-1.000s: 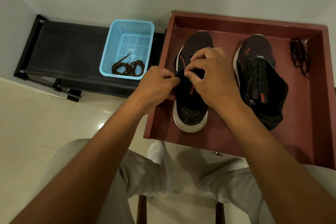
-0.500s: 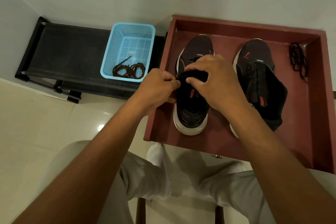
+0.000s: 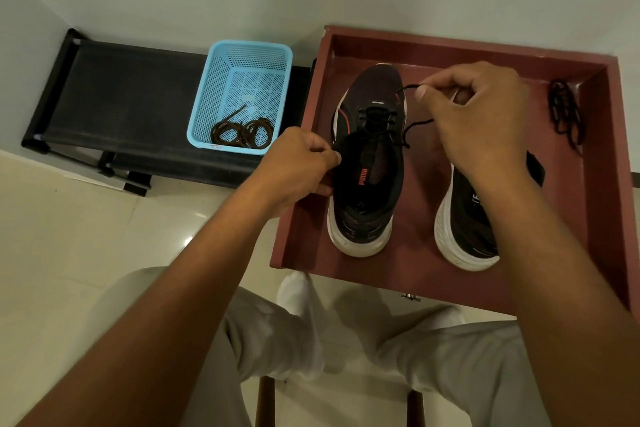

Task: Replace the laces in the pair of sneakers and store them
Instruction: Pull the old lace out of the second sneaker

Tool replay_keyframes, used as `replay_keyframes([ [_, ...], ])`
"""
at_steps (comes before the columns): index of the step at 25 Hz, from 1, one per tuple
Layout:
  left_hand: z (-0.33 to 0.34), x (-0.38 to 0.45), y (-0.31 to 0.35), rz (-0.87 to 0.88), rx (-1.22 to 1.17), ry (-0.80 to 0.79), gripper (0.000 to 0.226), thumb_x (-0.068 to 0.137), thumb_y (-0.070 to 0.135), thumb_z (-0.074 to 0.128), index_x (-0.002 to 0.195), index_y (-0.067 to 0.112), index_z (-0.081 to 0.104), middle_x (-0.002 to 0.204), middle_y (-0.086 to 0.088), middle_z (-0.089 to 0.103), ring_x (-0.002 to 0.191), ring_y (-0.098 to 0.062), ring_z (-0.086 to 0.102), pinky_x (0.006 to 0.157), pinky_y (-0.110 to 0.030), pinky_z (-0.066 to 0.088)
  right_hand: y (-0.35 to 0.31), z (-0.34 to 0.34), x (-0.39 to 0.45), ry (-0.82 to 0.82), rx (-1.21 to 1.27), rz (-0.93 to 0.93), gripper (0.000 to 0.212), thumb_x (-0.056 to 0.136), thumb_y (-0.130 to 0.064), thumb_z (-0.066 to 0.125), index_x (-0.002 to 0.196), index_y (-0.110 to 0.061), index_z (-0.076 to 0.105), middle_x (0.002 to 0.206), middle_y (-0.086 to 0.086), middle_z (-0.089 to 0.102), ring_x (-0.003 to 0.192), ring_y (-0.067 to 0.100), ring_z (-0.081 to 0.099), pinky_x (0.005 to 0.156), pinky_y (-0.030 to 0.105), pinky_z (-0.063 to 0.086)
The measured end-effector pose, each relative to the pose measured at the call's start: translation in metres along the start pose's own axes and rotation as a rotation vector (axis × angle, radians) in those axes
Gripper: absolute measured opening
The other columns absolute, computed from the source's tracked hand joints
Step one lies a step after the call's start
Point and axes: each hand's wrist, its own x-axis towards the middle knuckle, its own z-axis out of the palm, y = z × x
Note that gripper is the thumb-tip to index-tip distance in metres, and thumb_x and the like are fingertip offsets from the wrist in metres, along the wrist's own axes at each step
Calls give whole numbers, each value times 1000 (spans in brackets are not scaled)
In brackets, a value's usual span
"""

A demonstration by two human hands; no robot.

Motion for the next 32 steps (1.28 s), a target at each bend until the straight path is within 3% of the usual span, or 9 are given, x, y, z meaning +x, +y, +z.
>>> replay_keyframes([
  [2, 1, -1, 1, 1, 10, -10, 17, 100, 9, 63, 91, -4, 70, 99, -18, 75, 88, -24, 76, 70, -32, 64, 6, 0, -1, 44, 17, 79, 5, 89, -23, 75, 86, -23, 79, 72, -17, 65, 62, -6, 60, 62, 7, 44],
  [8, 0, -1, 3, 24, 53, -3, 20, 97, 13, 66, 91, -6, 69, 95, -20, 75, 87, -27, 76, 73, -38, 65, 21, -1, 5, 87, 191, 274, 9, 91, -12, 74, 99, -17, 73, 79, 1, 74, 65, 13, 75, 71, 39, 65],
  [13, 1, 1, 5, 37, 106, 26, 14, 91, 18, 71, 88, 5, 70, 87, -15, 75, 78, -27, 77, 74, -46, 65, 14, 0, -1, -25, -181, 202, 65, 91, -22, 76, 150, -17, 49, 132, -2, 60, 97, 5, 66, 89, 25, 54],
  [15, 2, 2, 6, 54, 150, 36, 13, 89, 20, 74, 86, 8, 71, 82, -13, 75, 73, -26, 77, 72, -46, 66, -1, -1, -12, -13, -170, 140, 49, 89, -26, 78, 134, -20, 60, 122, -3, 63, 91, 5, 65, 85, 28, 58],
  [17, 5, 2, 9, 89, 205, 55, 18, 87, 25, 77, 85, 9, 70, 76, -11, 75, 66, -24, 76, 68, -45, 66, -9, 1, -27, -75, -168, 185, 22, 85, -36, 81, 100, -24, 69, 90, -9, 69, 74, 4, 65, 72, 30, 59],
  [19, 9, 3, 12, 133, 273, 96, 26, 86, 31, 81, 83, 8, 68, 71, -8, 73, 58, -20, 74, 60, -36, 64, -11, 5, -42, -193, -227, 280, 26, 81, -45, 83, 82, -24, 68, 74, -8, 68, 66, 8, 67, 66, 34, 60],
  [21, 12, 5, 12, 181, 376, 148, 31, 83, 34, 83, 80, 8, 66, 66, -5, 70, 53, -17, 70, 56, -31, 60, -7, 12, -51, -246, -286, 291, 28, 81, -47, 83, 81, -22, 70, 72, -7, 67, 67, 11, 67, 67, 36, 61],
  [25, 14, 11, 8, 213, 446, 179, 29, 79, 28, 82, 77, 6, 63, 67, -9, 69, 56, -23, 70, 60, -44, 63, 4, 17, -47, -243, -200, 251, 15, 89, -36, 76, 86, -21, 78, 68, -8, 69, 61, 8, 67, 61, 32, 60],
  [32, 14, 14, 3, 170, 430, 183, 26, 81, 18, 78, 85, 2, 59, 78, -16, 70, 64, -33, 71, 62, -50, 62, 8, 20, -40, -268, -96, 352, 33, 99, -24, 67, 75, -2, 69, 56, 5, 56, 42, 6, 45, 40, 15, 37],
])
